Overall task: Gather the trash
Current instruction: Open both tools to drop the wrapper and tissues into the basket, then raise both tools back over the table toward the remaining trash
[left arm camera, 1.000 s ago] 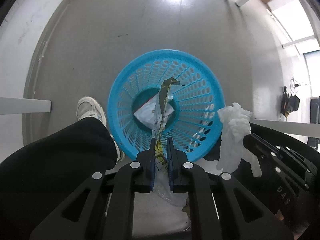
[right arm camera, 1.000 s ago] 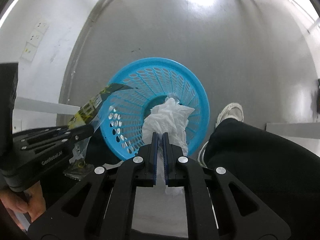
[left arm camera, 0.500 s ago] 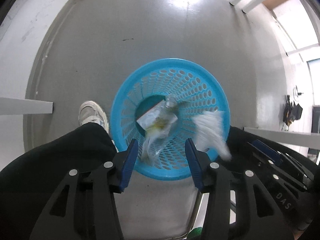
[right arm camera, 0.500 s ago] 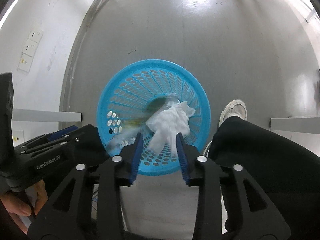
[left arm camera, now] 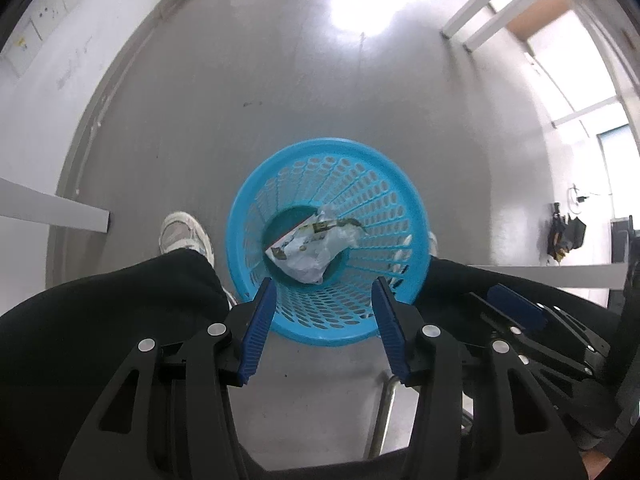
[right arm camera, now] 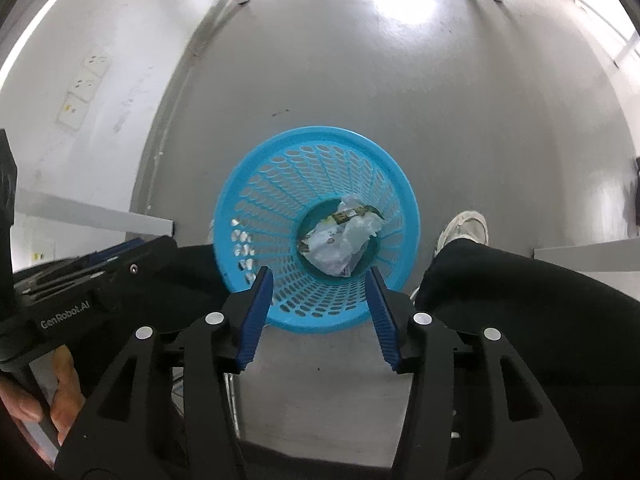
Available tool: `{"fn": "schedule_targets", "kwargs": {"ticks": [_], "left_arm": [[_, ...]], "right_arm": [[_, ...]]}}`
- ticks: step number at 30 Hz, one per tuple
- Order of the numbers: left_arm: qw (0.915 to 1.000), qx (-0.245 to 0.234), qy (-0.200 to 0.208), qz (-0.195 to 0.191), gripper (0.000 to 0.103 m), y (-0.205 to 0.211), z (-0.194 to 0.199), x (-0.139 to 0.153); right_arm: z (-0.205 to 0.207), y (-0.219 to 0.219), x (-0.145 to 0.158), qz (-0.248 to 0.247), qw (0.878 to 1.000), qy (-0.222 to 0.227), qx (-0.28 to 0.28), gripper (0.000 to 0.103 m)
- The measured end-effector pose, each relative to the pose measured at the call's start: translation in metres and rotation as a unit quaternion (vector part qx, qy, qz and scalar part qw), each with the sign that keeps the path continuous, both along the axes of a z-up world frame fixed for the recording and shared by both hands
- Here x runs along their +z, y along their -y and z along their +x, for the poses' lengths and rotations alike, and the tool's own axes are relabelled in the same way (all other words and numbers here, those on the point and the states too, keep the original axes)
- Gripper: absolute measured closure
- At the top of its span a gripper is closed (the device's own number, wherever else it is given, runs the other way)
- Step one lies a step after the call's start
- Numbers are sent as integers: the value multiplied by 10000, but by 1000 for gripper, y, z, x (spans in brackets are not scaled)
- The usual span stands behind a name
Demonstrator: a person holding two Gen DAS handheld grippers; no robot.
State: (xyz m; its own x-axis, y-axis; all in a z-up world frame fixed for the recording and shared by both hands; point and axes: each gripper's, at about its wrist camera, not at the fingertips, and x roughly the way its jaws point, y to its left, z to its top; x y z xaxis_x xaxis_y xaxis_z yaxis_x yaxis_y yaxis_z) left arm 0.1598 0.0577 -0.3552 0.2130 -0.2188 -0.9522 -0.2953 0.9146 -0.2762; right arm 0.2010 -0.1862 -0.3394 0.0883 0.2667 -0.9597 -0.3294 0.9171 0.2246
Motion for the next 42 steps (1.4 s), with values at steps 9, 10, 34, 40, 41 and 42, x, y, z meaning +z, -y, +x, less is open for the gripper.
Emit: {"fn": "schedule_targets", "kwargs": {"ticks": [9,10,34,40,41,42], "left_arm": [[9973,-346,640,103,52,12,-43,54],[9967,-377,713,95,50,13,-49,62],[9672,-358,2431,648,6,13,-143,177],[9549,-308,2873,682,6,10,-162,209],[9529,-299,2940,681,6,10,-163,215],[9511,-290,3001,678,6,10,-165,219]], "right_arm": [[-59,14,64,31,9956,830,423,50],[-64,17,71,55,9949,898,448,49],[-148,90,221,897,9631,2505,391,12],[-153,96,256,1146,9508,2856,354,9],[-156,96,263,1177,9484,2924,355,9],[-156,96,268,1201,9464,2976,351,9]]}}
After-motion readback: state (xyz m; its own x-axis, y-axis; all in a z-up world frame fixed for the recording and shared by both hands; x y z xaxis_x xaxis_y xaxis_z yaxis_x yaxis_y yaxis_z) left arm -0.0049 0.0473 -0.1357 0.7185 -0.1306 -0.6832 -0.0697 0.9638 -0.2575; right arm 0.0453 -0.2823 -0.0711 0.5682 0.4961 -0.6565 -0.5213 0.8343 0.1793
